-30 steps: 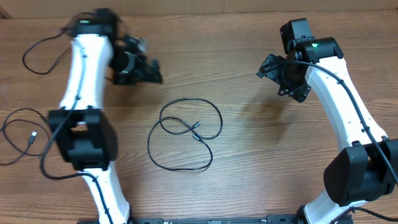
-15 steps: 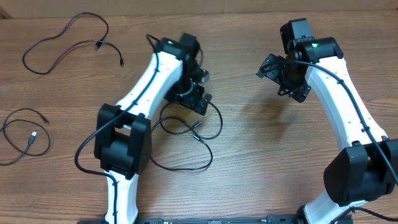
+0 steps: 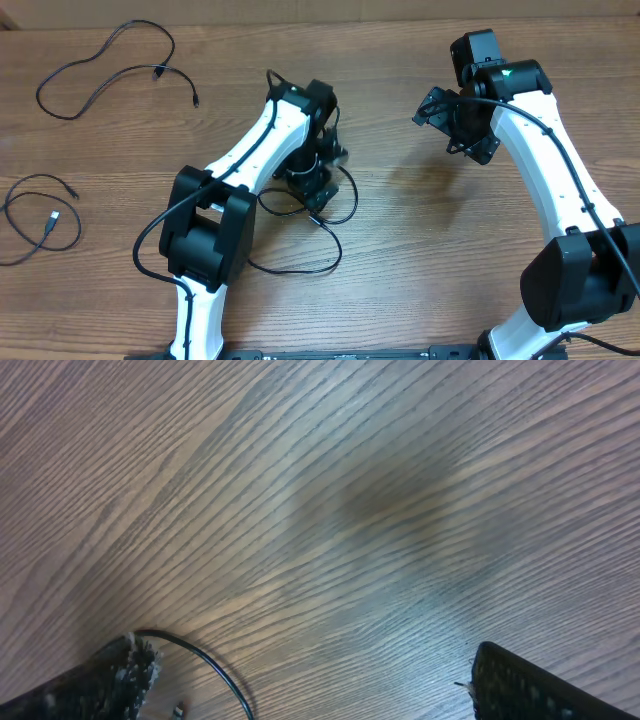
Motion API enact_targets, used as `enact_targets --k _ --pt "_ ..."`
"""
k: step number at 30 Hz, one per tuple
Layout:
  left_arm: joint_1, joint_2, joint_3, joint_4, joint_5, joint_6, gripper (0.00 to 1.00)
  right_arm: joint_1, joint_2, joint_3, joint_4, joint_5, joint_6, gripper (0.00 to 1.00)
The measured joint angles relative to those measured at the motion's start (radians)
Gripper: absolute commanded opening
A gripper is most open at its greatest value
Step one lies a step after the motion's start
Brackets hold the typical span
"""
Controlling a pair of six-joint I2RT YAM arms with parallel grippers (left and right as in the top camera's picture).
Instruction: Untangle cables
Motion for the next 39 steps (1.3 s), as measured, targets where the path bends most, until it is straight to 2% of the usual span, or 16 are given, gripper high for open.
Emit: enact_targets --k 6,8,10,12,14,20,21,22,24,26,31,36,39 --pt "0.0 0.002 -0.13 0.147 -0.026 0.16 0.92 0.0 0.0 0.0 0.0 0.0 0.0 1.0" --pt "0.0 -0.007 -0.145 0.189 -0.035 0.181 0.86 0.0 0.0 0.0 0.0 0.0 0.0 1.0" --pt "0.0 -0.012 -0.153 0.223 -0.048 0.199 0.73 0.0 0.0 0.0 0.0 0.0 0.0 1.0" --pt "0.0 -0.014 -0.159 0.247 -0.066 0.214 0.65 0.0 0.0 0.0 0.0 0.0 0.0 1.0" --pt "0.0 -0.014 -0.16 0.257 -0.083 0.223 0.61 0.0 0.0 0.0 0.0 0.0 0.0 1.0" --pt "0.0 -0.014 -0.164 0.254 -0.114 0.229 0.63 0.0 0.0 0.0 0.0 0.0 0.0 1.0" --pt "0.0 -0.014 -0.164 0.254 -0.12 0.229 0.6 0.0 0.0 0.0 0.0 0.0 0.0 1.0" --pt "0.0 -0.014 -0.164 0.254 -0.121 0.228 0.52 0.0 0.0 0.0 0.0 0.0 0.0 1.0" --pt "0.0 -0.014 -0.165 0.253 -0.123 0.227 0.47 0.0 0.0 0.0 0.0 0.0 0.0 1.0" --pt "0.0 -0.014 -0.166 0.251 -0.122 0.222 0.34 0.0 0.0 0.0 0.0 0.0 0.0 1.0" --pt "0.0 -0.016 -0.167 0.271 -0.12 0.156 0.13 0.0 0.0 0.0 0.0 0.0 0.001 1.0" --pt "0.005 -0.019 -0.167 0.319 -0.127 0.024 0.05 0.0 0.0 0.0 0.0 0.0 0.0 1.0" --pt "0.025 -0.018 -0.169 0.356 -0.131 -0.067 0.05 0.0 0.0 0.0 0.0 0.0 0.0 1.0"
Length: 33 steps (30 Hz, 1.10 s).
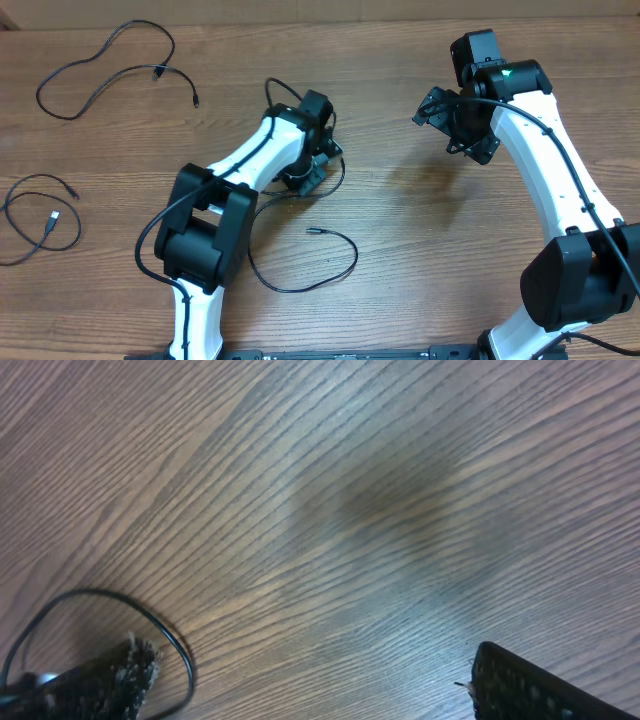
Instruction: Untangle cables
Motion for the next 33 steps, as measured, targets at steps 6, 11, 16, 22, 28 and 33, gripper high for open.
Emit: enact_targets --k 6,11,16,22,28,33 --pt "0.117 0.0 -0.001 0.005 0.021 -0.178 0.04 0.0 0.0 0.0 0.0 0.0 0.0 1.0" --pt "0.203 0.0 -0.004 -0.04 0.15 -0.236 0.15 0.0 0.0 0.0 0.0 0.0 0.0 1.0" --pt "0.233 0.011 -0.016 -0.096 0.348 -0.263 0.04 0.0 0.0 0.0 0.0 0.0 0.0 1.0" --pt "0.23 0.014 -0.019 -0.183 0.511 -0.263 0.04 0.0 0.0 0.0 0.0 0.0 0.0 1.0" --pt "0.233 0.014 -0.019 -0.249 0.555 -0.313 0.12 0.0 0.0 0.0 0.0 0.0 0.0 1.0" --pt "0.249 0.014 -0.018 -0.28 0.568 -0.385 0.99 0.0 0.0 0.0 0.0 0.0 0.0 1.0"
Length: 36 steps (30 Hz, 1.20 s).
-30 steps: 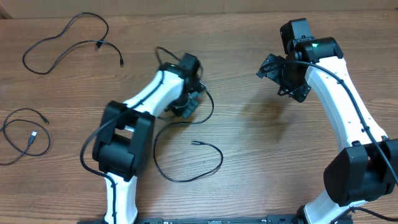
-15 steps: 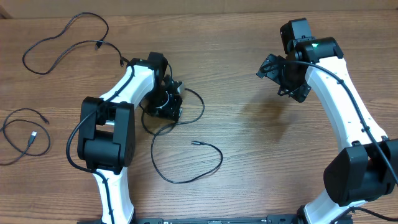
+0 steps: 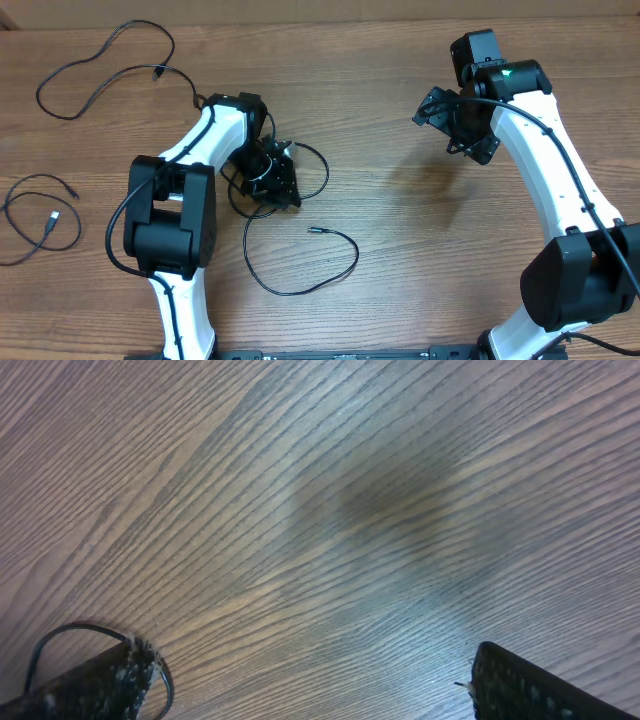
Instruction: Untangle cables
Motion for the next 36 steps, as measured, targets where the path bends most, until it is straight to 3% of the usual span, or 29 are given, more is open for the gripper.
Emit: enact_targets --k 13,25,28,36 --pt "-0.004 0.0 0.003 -0.109 -0.09 -0.001 1.0 0.0 0.0 0.0 0.0 0.0 0.0 1.0" --pt "-0.16 0.0 0.003 -0.103 -0.104 -0.007 0.93 0.0 0.0 0.0 0.0 0.0 0.0 1.0" --pt "-0.207 0.0 0.003 -0.063 -0.126 -0.056 0.98 0.0 0.0 0.0 -0.001 0.0 -0.001 1.0" --pt "-0.349 0.0 0.003 0.0 -0.335 -0.235 0.99 0.0 0.0 0.0 0.0 0.0 0.0 1.0"
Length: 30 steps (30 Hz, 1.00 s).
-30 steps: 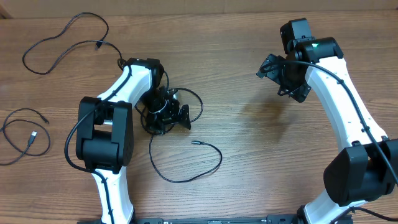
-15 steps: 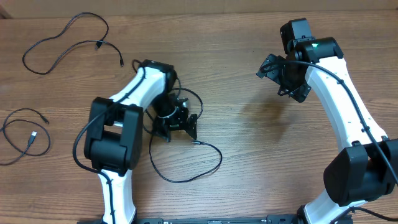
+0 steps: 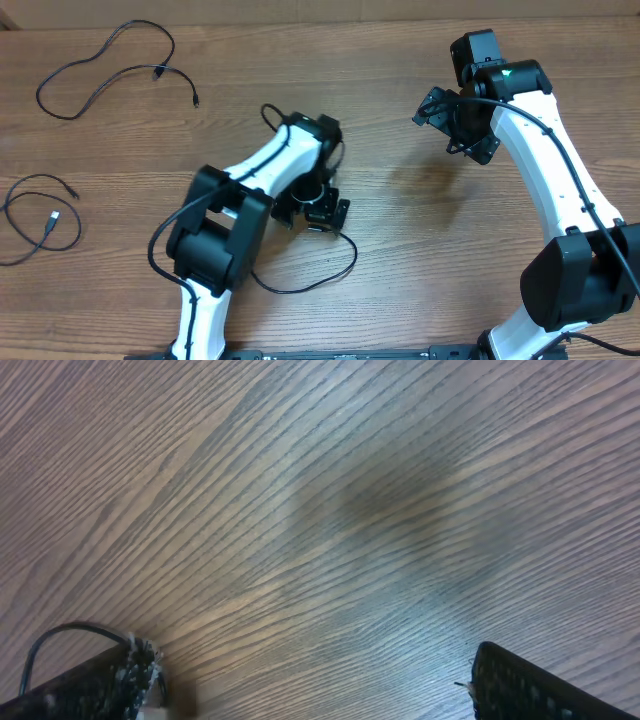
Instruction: Untangle cables
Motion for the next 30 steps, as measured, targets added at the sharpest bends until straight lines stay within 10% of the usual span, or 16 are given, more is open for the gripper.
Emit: enact_targets --k 10,23,30 --pt "-0.069 0.0 0.0 0.025 -0.178 0.1 0.88 0.0 0.0 0.0 0.0 0.0 0.0 1.0" --pt "-0.075 0.0 0.006 0.074 -0.216 0.156 0.08 0.0 0.0 0.0 0.0 0.0 0.0 1.0" --pt "-0.075 0.0 0.008 0.069 -0.192 0.134 0.04 0.0 0.0 0.0 0.0 0.0 0.0 1.0"
